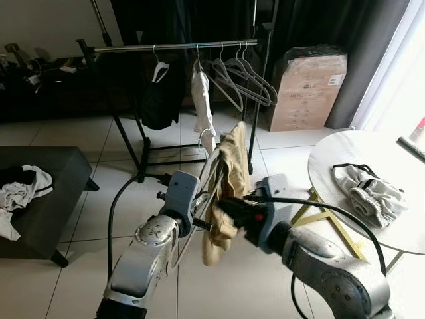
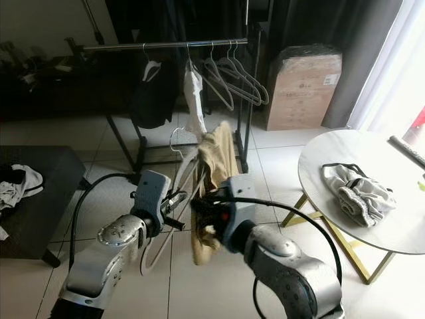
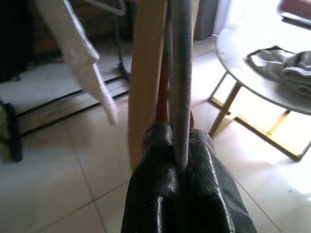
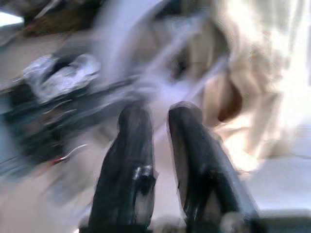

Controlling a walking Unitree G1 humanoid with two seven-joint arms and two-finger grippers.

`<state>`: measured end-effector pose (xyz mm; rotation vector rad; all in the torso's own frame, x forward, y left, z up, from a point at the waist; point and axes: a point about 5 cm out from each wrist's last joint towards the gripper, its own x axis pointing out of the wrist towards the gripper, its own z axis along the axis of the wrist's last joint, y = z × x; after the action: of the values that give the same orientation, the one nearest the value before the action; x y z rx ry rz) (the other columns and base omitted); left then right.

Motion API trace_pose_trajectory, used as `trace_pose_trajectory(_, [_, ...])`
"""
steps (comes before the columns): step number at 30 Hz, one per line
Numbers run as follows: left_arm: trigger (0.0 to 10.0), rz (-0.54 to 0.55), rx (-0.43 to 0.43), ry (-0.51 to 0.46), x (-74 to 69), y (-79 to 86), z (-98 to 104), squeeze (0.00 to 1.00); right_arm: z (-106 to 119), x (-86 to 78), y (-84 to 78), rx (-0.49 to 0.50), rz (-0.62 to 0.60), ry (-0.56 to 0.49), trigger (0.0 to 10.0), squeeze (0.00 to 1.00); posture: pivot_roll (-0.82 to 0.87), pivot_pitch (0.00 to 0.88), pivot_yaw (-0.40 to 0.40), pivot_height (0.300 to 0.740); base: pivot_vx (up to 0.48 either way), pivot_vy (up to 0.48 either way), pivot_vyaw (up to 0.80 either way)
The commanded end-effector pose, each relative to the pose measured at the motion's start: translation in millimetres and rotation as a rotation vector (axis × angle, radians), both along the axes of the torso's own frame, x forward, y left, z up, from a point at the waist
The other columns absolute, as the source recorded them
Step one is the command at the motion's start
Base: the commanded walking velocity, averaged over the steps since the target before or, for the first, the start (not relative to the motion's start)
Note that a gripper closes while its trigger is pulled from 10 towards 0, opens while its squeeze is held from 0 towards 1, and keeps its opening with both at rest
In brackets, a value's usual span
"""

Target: Hang hanger

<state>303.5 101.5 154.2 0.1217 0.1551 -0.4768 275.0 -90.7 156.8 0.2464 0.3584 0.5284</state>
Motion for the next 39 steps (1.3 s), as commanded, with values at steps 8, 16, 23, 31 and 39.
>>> trace_pose_trajectory(8, [10.0, -0.115, 0.017, -0.036, -16.9, 33.3, -4.8, 0.00, 1.3, 15.7, -20.9, 0.001, -0.138, -0.049, 10.0, 0.00, -0.03, 0.141, -0.004, 0.740, 0.000, 0.000, 0.00])
trace_pose_trajectory(16, [10.0, -0.376, -0.017, 0.106, -45.6, 59.7, -22.3, 0.00, -2.5, 18.7, -24.6, -0.074, -0.046, -0.057, 10.0, 0.00, -0.04, 0.137, -0.006, 0.740, 0.000, 0.000, 0.00])
trace_pose_trajectory(23, [10.0, -0.368, 0.004, 0.078, -44.5, 79.4, -16.1, 0.00, -9.2, 20.0, -40.5, -0.219, 0.018, -0.060, 10.0, 0.00, -0.04, 0.122, -0.012, 0.740, 0.000, 0.000, 0.00])
trace_pose_trajectory(31, [10.0, -0.141, -0.015, -0.030, -27.5, 62.4, -17.7, 0.00, -7.7, 24.9, -37.9, -0.175, -0.055, -0.069, 10.0, 0.00, -0.04, 0.121, -0.012, 0.740, 0.000, 0.000, 0.00])
trace_pose_trajectory(39, [10.0, -0.174, -0.157, -0.067, -30.2, 26.7, -9.1, 0.00, 5.2, 28.4, -21.8, -0.068, -0.198, -0.221, 10.0, 1.00, -0.04, 0.116, -0.005, 0.740, 0.000, 0.000, 0.00])
